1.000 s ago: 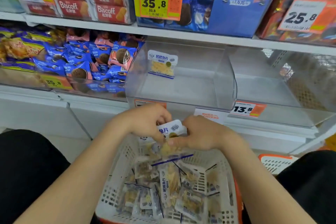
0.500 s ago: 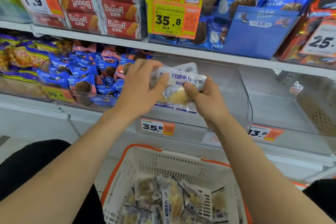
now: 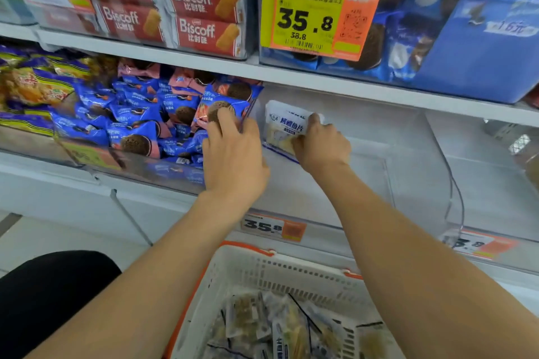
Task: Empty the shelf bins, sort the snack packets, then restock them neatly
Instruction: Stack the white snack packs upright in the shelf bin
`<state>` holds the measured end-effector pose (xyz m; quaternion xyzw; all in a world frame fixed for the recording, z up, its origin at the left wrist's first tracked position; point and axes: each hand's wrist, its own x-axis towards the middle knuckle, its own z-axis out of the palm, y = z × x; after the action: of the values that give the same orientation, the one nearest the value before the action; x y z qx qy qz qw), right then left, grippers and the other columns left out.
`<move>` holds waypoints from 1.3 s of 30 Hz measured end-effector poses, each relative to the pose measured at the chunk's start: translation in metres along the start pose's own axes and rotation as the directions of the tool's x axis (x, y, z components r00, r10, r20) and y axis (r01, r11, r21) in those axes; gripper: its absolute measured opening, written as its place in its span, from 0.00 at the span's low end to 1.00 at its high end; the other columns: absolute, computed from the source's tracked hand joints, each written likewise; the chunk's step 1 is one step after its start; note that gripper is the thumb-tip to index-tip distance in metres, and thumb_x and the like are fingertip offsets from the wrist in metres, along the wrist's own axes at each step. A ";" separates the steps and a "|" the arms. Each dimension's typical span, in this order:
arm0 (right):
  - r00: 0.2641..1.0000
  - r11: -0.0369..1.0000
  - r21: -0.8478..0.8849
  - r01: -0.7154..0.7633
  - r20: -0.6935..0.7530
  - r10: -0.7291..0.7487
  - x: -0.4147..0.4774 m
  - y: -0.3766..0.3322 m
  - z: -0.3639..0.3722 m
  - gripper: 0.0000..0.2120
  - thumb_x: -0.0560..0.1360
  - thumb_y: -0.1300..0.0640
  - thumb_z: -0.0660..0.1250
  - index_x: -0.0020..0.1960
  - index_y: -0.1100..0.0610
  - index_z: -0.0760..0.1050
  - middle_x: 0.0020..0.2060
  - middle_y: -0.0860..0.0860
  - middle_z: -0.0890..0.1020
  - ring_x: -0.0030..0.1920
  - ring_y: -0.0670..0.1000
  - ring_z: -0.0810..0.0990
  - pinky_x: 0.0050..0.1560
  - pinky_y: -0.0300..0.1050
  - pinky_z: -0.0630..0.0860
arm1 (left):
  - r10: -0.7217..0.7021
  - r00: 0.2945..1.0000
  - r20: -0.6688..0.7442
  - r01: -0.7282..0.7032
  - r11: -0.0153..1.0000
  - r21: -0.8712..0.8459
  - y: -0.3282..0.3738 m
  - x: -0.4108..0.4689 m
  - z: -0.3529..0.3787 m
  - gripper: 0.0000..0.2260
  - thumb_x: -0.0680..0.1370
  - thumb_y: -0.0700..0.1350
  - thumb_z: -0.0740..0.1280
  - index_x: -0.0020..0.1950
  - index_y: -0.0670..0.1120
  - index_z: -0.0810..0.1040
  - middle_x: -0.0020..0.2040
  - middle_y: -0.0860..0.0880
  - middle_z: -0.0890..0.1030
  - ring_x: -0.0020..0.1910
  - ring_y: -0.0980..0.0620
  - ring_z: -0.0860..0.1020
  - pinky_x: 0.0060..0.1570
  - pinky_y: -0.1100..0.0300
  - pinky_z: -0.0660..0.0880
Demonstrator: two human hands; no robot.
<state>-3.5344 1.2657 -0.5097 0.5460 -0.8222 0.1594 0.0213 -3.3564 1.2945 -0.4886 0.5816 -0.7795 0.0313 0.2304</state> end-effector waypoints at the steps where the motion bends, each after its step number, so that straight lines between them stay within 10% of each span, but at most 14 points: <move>1: 1.000 1.000 0.000 -0.015 0.012 0.015 0.001 -0.001 0.002 0.20 0.82 0.48 0.63 0.68 0.59 0.65 0.56 0.60 0.81 0.55 0.66 0.81 0.42 0.51 0.68 | -0.001 1.000 0.005 0.001 0.999 0.035 0.001 0.000 0.000 0.19 0.73 0.46 0.74 0.63 0.46 0.75 0.68 0.39 0.66 0.64 0.35 0.68 0.58 0.43 0.74; 10: 0.982 0.931 0.317 -0.183 0.011 0.189 0.009 -0.009 0.012 0.30 0.78 0.53 0.72 0.70 0.61 0.58 0.51 0.60 0.78 0.55 0.67 0.80 0.44 0.53 0.72 | 0.175 0.983 -0.056 -0.149 0.936 0.318 0.012 -0.007 -0.003 0.13 0.69 0.41 0.73 0.53 0.45 0.79 0.59 0.40 0.73 0.58 0.35 0.71 0.55 0.42 0.66; 15: 0.965 0.865 0.431 -0.259 0.088 0.245 0.010 -0.003 0.008 0.27 0.75 0.57 0.70 0.67 0.60 0.58 0.56 0.60 0.79 0.58 0.64 0.79 0.47 0.50 0.68 | 0.427 0.902 -0.067 -0.417 0.900 0.123 0.029 -0.016 -0.001 0.09 0.73 0.45 0.70 0.52 0.45 0.82 0.50 0.44 0.81 0.52 0.40 0.75 0.47 0.47 0.69; 21: 0.958 0.894 0.353 -0.276 0.170 0.229 -0.004 0.012 -0.012 0.29 0.75 0.52 0.74 0.66 0.62 0.62 0.61 0.60 0.76 0.62 0.63 0.78 0.48 0.47 0.69 | 0.352 0.935 0.044 -0.340 0.924 -0.177 0.030 -0.034 -0.003 0.07 0.77 0.48 0.66 0.52 0.47 0.80 0.49 0.48 0.81 0.51 0.44 0.79 0.42 0.48 0.79; 29: 0.967 0.852 0.458 0.255 -0.111 -0.230 -0.088 0.022 -0.072 0.05 0.78 0.55 0.62 0.50 0.52 0.76 0.32 0.49 0.81 0.36 0.56 0.80 0.40 0.50 0.77 | 0.280 0.960 0.029 -0.251 0.898 -0.360 0.031 -0.065 -0.030 0.06 0.71 0.55 0.65 0.41 0.55 0.76 0.28 0.56 0.74 0.33 0.56 0.75 0.34 0.56 0.74; 31: 0.926 0.791 0.485 0.372 -0.139 -0.351 -0.121 0.028 -0.092 0.06 0.74 0.56 0.61 0.45 0.51 0.77 0.25 0.45 0.77 0.29 0.50 0.76 0.38 0.50 0.78 | 0.423 0.873 0.243 -0.301 0.859 -0.415 0.028 -0.078 -0.041 0.07 0.68 0.56 0.64 0.36 0.53 0.75 0.27 0.57 0.76 0.30 0.58 0.74 0.34 0.60 0.72; 33: 0.888 0.782 0.449 0.432 -0.061 -0.456 -0.153 0.039 -0.106 0.07 0.70 0.54 0.60 0.43 0.50 0.77 0.23 0.44 0.75 0.28 0.48 0.73 0.37 0.49 0.78 | 0.571 0.636 0.519 -0.339 0.811 -0.477 0.026 -0.091 -0.046 0.09 0.70 0.52 0.66 0.33 0.50 0.74 0.30 0.52 0.78 0.30 0.55 0.75 0.34 0.60 0.71; 35: 0.829 0.811 0.362 0.460 0.153 -0.538 -0.178 0.054 -0.100 0.08 0.69 0.53 0.61 0.42 0.49 0.78 0.26 0.43 0.76 0.31 0.49 0.74 0.40 0.48 0.80 | 0.552 0.438 0.709 -0.356 0.831 -0.427 0.025 -0.104 -0.037 0.10 0.74 0.50 0.68 0.36 0.47 0.75 0.31 0.51 0.77 0.31 0.54 0.73 0.37 0.56 0.73; 39: 0.676 0.875 0.136 0.465 0.583 -0.451 -0.214 0.085 -0.047 0.08 0.73 0.56 0.63 0.46 0.53 0.81 0.39 0.50 0.82 0.43 0.55 0.81 0.44 0.51 0.82 | 0.406 0.284 0.869 -0.412 0.870 -0.272 0.034 -0.129 0.018 0.03 0.80 0.52 0.66 0.46 0.56 0.77 0.41 0.56 0.78 0.39 0.54 0.76 0.41 0.53 0.75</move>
<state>-3.5313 1.5000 -0.5301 0.7555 -0.6247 -0.0410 -0.1932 -3.3656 1.4148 -0.5480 0.2845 -0.8977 -0.2287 -0.2468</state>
